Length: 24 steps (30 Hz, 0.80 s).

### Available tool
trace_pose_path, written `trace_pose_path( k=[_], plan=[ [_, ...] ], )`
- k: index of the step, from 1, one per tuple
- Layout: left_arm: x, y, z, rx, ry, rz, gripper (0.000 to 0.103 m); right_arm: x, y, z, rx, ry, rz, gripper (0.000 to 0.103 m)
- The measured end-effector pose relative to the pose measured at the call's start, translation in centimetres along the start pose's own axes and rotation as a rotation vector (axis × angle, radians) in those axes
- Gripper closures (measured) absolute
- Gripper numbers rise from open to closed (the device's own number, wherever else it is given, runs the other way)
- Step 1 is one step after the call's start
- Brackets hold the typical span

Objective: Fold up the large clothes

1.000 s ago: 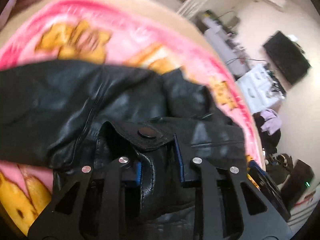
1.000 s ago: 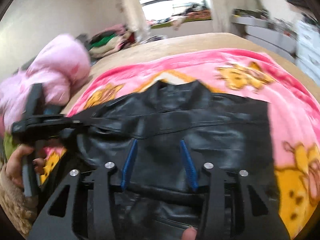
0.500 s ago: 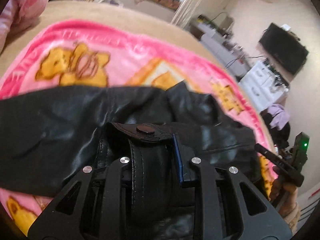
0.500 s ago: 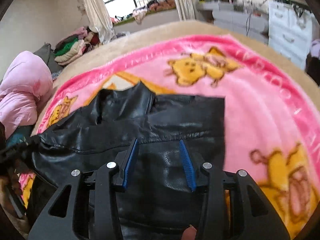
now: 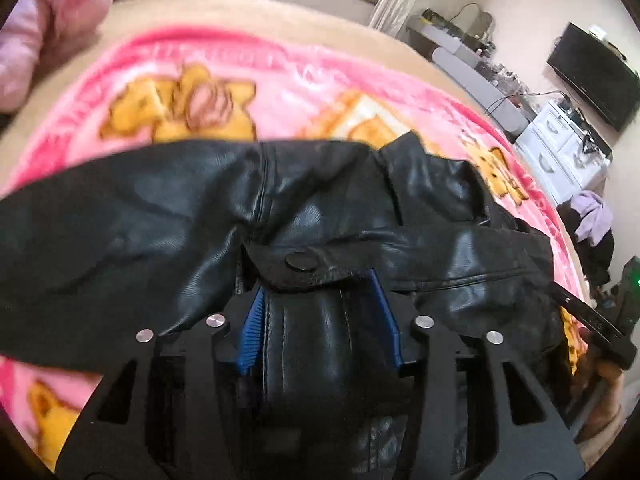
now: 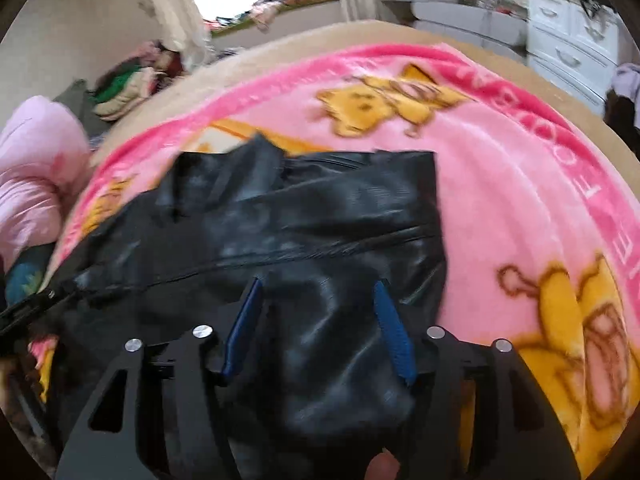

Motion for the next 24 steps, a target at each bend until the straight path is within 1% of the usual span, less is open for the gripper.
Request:
trace_pose_path(
  k=[2, 4, 6, 9, 13, 14, 15, 18, 19, 20, 21, 24],
  plan=[
    [1.3, -0.5, -0.2, -0.018, -0.031, -0.004, 0.048, 1.2, 1.5, 0.2, 0.02, -0.008, -0.025, 0.042],
    [2.9, -1.0, 0.0, -0.051, -0.07, -0.023, 0.046, 2.0, 3.1, 0.7, 0.052, -0.007, -0.061, 0.037],
    [3.5, -1.3, 0.4, -0.057, -0.072, -0.03, 0.046, 2.4, 4.5, 1.4, 0.095, 0.004, -0.071, 0.035],
    [2.9, -1.5, 2.1, -0.049, 0.003, -0.022, 0.045, 2.3, 5.9, 2.7, 0.143, 0.03, -0.075, 0.031],
    [0.6, -0.7, 4.0, -0.049, 0.105, -0.067, 0.045, 1.2, 5.7, 4.3, 0.129, 0.092, -0.041, 0.029],
    [0.1, -0.3, 4.4, -0.048, 0.124, -0.078, 0.043, 0.9, 5.6, 4.6, 0.126, 0.107, -0.029, 0.029],
    [-0.4, 0.0, 4.7, -0.037, 0.141, -0.075, 0.043, 0.5, 5.3, 5.0, 0.118, 0.129, -0.019, 0.029],
    [-0.4, 0.6, 4.7, 0.006, 0.141, -0.05, 0.042, 0.2, 5.5, 5.4, 0.134, 0.128, 0.002, 0.029],
    [-0.1, 0.7, 4.5, 0.015, 0.135, -0.045, 0.042, 0.4, 5.7, 5.3, 0.137, 0.122, 0.006, 0.026],
    [0.3, 0.6, 4.4, 0.014, 0.125, -0.043, 0.041, 0.8, 5.8, 5.0, 0.124, 0.107, -0.004, 0.022],
    [0.8, 0.5, 4.3, 0.009, 0.117, -0.045, 0.039, 1.2, 6.0, 4.9, 0.109, 0.096, -0.021, 0.02],
    [2.1, 0.2, 3.9, 0.0, 0.094, -0.044, 0.03, 2.5, 6.5, 4.4, 0.076, 0.063, -0.053, 0.014]
  ],
)
Point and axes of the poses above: each gripper's, at about its wrist camera, not at the fingertips, and x roughly against the way its jaws point, y to its left, z to its underside, the point moved 4 cm from there along -x, roughly the way its jaws point, and after that the axes turned 11 degrees about -y, right-handed, at the moved point
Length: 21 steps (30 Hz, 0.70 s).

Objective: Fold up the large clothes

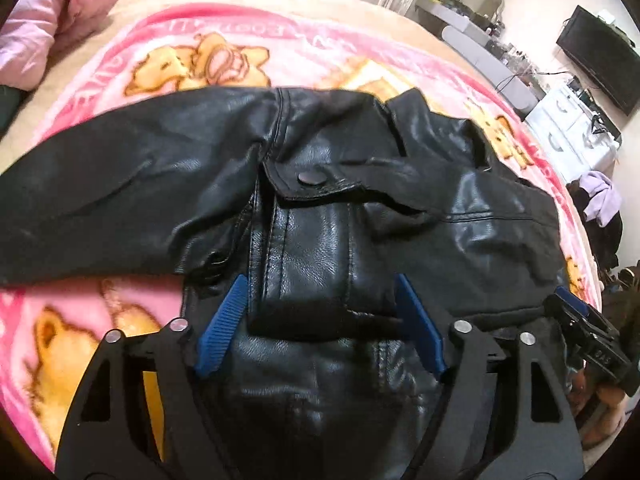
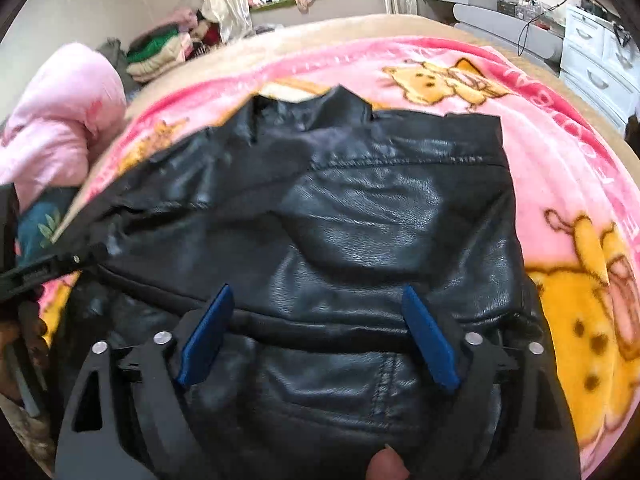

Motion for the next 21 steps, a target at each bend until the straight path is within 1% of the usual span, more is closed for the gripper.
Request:
trace_pose_path(
  k=[1, 2, 3, 4, 5, 12, 21],
  plan=[
    [0.5, 0.0, -0.1, -0.004, -0.011, 0.0, 0.026, 0.3, 0.1, -0.1, -0.004, -0.01, -0.003, 0.009],
    [0.9, 0.0, -0.2, -0.008, -0.021, -0.005, 0.021, 0.8, 0.4, -0.3, -0.006, -0.025, -0.003, 0.007],
    [1.2, 0.0, -0.3, -0.01, -0.026, -0.012, 0.019, 1.2, 0.7, -0.5, -0.006, -0.034, -0.009, 0.007],
    [1.6, 0.0, -0.4, -0.014, -0.034, -0.019, 0.015, 1.6, 1.2, -0.7, -0.003, -0.045, -0.02, 0.005],
    [1.9, 0.0, -0.4, -0.02, -0.04, -0.026, 0.009, 1.8, 1.5, -0.8, 0.002, -0.051, -0.027, 0.005],
    [4.0, 1.4, -0.8, -0.04, -0.086, -0.096, 0.009, 2.8, 5.9, -2.1, 0.07, -0.092, -0.062, 0.005],
    [6.6, 5.5, -1.8, 0.007, -0.142, -0.195, 0.009, 2.2, 11.9, -2.8, 0.155, -0.098, -0.127, 0.005]
  ],
)
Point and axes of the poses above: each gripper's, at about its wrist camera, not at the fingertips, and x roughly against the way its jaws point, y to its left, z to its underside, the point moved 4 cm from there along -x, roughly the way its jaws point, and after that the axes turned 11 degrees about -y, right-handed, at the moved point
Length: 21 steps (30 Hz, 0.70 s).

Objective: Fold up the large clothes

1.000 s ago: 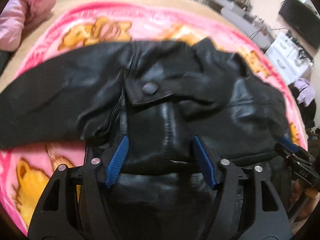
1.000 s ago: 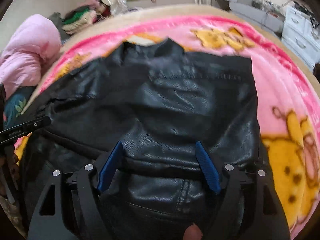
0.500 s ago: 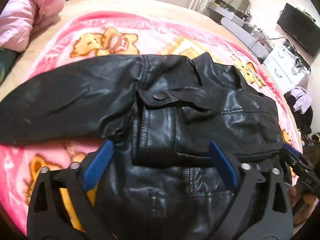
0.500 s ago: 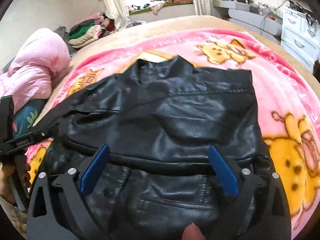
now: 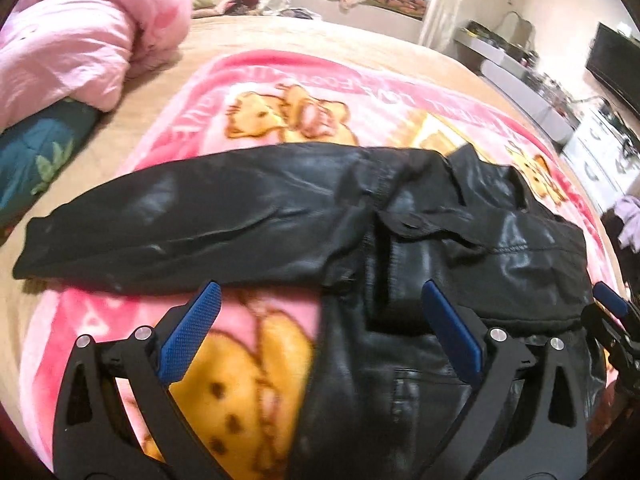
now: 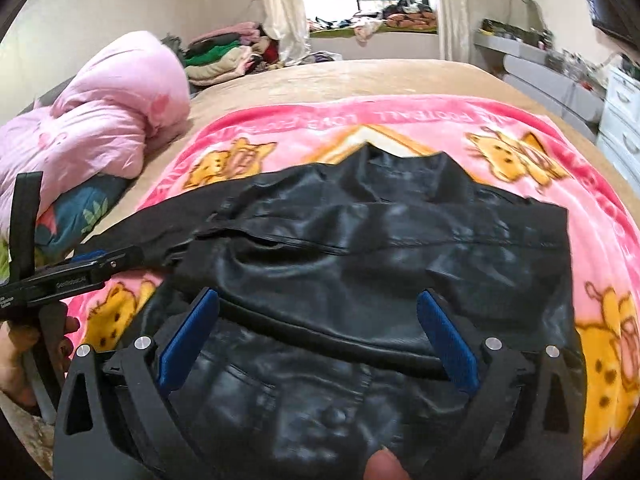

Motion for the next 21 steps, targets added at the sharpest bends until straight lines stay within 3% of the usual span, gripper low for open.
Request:
trace_pose_path(
  k=[21],
  plan=[
    [3.0, 10.4, -2.8, 0.177, -0.114, -0.195, 0.009, -4.3, 13.9, -1.7, 0.182, 0.002, -0.183, 0.004]
  ],
)
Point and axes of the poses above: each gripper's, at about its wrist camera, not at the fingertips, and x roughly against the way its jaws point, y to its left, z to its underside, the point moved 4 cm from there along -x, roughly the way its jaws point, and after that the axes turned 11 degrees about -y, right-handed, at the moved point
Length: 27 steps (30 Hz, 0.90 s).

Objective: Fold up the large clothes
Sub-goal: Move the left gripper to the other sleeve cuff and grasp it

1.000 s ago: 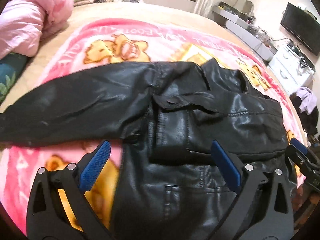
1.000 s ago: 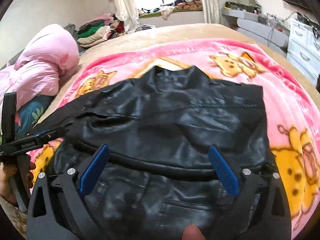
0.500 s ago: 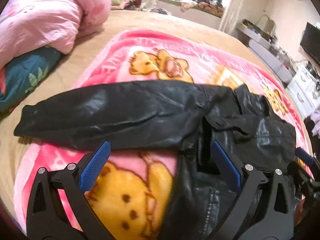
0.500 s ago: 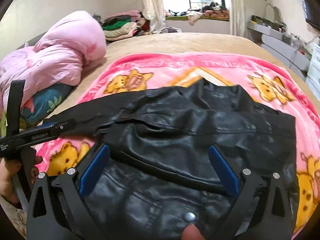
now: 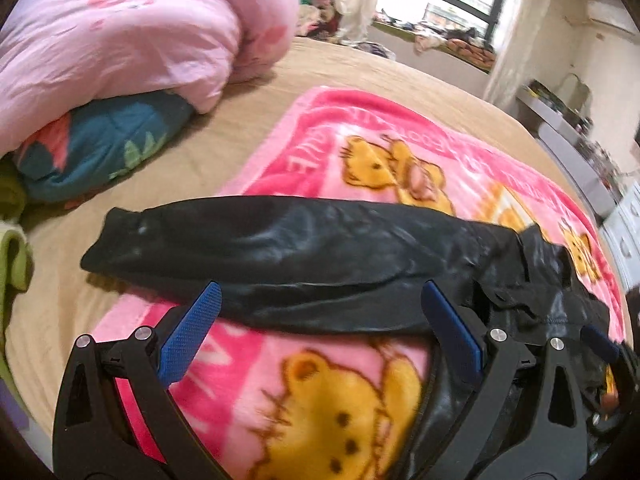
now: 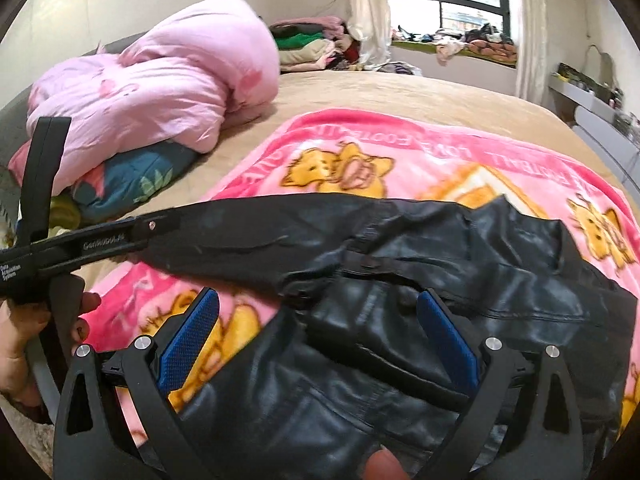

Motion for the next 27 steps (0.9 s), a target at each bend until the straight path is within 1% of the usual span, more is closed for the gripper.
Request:
trace_pose_path(
  k=[6, 12, 15, 17, 21, 27],
  plan=[
    [-1.1, 3.4, -0.5, 0.065, 0.01, -0.079, 0.009, -2.1, 2.5, 0.0, 0.019, 0.03, -0.038, 0.004],
    [-2.1, 7.8, -0.5, 0.162, 0.032, -0.152, 0.009, -3.7, 4.4, -0.3, 0.032, 0.05, -0.07, 0.004],
    [-2.6, 9.6, -0.3, 0.212, 0.043, -0.174, 0.009, -4.4, 5.4, -0.4, 0.044, 0.058, -0.084, 0.004],
    [-3.1, 11.1, 0.1, 0.266, 0.064, -0.18, 0.009, -4.8, 6.0, -0.5, 0.047, 0.062, -0.093, 0.005],
    [-4.1, 13.8, 0.9, 0.337, 0.096, -0.216, 0.009, -5.2, 6.8, -0.7, 0.046, 0.062, -0.107, 0.005],
    [-5.9, 17.3, 2.1, 0.474, 0.125, -0.214, 0.009, -5.6, 7.0, -0.3, 0.036, 0.068, -0.108, 0.005]
  ],
)
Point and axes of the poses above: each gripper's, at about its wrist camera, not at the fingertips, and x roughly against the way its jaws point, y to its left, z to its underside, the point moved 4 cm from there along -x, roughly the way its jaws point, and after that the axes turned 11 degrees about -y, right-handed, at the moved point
